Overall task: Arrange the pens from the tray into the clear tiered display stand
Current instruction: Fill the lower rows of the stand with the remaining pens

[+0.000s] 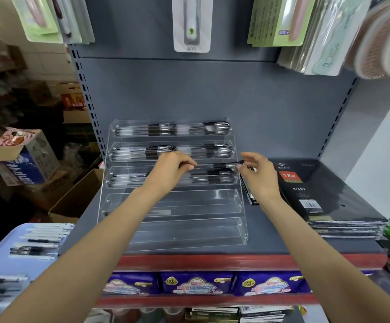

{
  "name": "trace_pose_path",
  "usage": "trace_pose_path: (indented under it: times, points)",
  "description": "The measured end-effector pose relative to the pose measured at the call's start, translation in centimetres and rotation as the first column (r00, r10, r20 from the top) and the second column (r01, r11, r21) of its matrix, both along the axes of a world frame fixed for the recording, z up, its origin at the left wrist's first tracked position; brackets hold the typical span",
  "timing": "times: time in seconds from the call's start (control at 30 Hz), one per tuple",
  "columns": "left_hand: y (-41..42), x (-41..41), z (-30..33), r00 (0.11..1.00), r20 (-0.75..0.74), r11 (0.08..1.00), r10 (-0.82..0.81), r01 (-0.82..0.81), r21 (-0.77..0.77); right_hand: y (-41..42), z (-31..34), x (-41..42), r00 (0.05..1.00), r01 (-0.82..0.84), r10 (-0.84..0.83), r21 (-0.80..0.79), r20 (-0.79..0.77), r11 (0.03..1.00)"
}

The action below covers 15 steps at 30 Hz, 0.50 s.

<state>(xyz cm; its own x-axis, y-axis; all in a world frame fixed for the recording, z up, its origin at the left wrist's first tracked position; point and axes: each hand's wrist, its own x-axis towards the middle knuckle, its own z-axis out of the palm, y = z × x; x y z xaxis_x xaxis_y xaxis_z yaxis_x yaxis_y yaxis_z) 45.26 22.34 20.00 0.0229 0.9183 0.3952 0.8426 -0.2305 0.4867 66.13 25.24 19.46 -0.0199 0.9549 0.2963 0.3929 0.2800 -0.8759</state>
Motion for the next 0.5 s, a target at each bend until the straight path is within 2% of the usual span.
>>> trace_pose_path:
  times: [0.07, 0.17, 0.27, 0.5]
  points:
    - [0.19, -0.35, -0.33, 1.0, -0.018, 0.999, 0.019, -0.019, -0.026, 0.3, -0.36, 0.46, 0.998, -0.044, 0.047, -0.086, 0.037, 0.995]
    - [0.26, -0.72, -0.49, 0.999, -0.034, 0.999, 0.034, -0.035, -0.042, 0.09, -0.73, 0.67, 0.986, -0.164, 0.169, -0.203, 0.009, 0.965]
    - [0.34, -0.8, -0.35, 0.997, -0.069, 0.996, 0.029, -0.035, -0.084, -0.16, -1.03, 0.51, 0.976, -0.214, 0.219, -0.204, 0.001, 0.955]
    - [0.7, -0.19, -0.42, 0.988, -0.156, 0.99, -0.018, -0.005, -0.143, -0.13, -0.93, 0.38, 0.975, -0.217, 0.221, -0.185, 0.0, 0.958]
